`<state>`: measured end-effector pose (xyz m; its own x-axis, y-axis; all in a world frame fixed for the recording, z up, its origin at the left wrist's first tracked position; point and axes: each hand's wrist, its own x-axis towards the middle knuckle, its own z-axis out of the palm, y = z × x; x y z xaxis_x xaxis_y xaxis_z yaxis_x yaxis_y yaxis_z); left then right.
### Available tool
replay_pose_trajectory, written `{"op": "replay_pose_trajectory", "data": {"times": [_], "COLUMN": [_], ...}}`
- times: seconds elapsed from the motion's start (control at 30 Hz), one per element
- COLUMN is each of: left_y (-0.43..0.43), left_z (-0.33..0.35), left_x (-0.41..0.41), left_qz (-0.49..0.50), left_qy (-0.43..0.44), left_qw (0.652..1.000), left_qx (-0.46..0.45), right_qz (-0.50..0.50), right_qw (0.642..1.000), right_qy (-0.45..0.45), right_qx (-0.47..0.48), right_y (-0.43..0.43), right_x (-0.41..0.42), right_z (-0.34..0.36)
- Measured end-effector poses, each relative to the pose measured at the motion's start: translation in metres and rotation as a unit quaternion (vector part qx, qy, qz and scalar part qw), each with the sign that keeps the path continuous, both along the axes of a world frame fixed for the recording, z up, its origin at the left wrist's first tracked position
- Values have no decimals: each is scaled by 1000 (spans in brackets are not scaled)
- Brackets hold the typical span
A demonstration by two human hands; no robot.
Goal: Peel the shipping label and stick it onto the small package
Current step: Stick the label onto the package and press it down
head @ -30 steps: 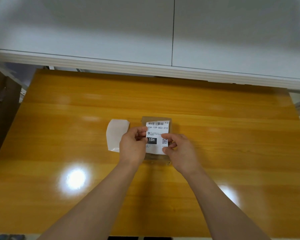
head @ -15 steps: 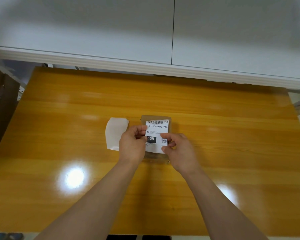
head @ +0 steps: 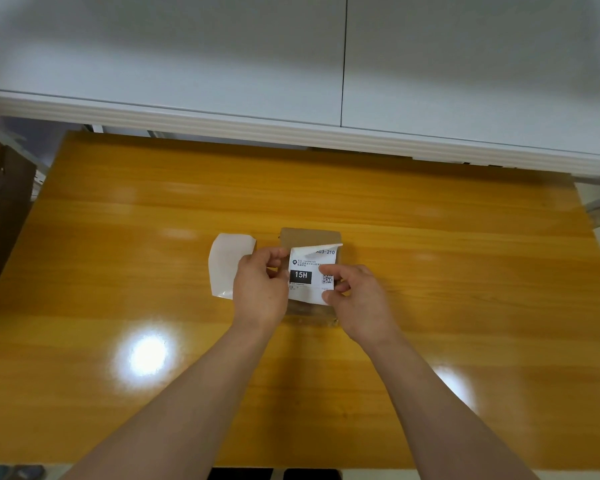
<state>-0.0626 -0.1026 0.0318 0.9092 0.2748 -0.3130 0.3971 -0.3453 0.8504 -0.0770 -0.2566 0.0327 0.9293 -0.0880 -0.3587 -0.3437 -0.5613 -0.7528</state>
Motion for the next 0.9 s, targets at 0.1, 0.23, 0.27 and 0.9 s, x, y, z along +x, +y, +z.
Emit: {"op": "replay_pose_trajectory", "data": {"times": [0.1,0.23,0.27,0.9], "left_y": [-2,-5,-5,-2], "left_z": [5,10,11,6], "left_x": [0,1,2,24], "left_qz": [-19,-73,-79,-229], "left_qy": [-37,-41,-40,4], "left_qw": [998,995,994,961], "left_qx": [48,61,63,154], "right_qz": [9,21,25,34], "right_qw": [1000,1000,999,999], "right_qy": [6,17,19,34], "right_qx": [-6,-11,-13,-6], "right_y": [-1,-2,-2,0], "right_x": [1,1,1,4], "right_z": [0,1,2,4]}}
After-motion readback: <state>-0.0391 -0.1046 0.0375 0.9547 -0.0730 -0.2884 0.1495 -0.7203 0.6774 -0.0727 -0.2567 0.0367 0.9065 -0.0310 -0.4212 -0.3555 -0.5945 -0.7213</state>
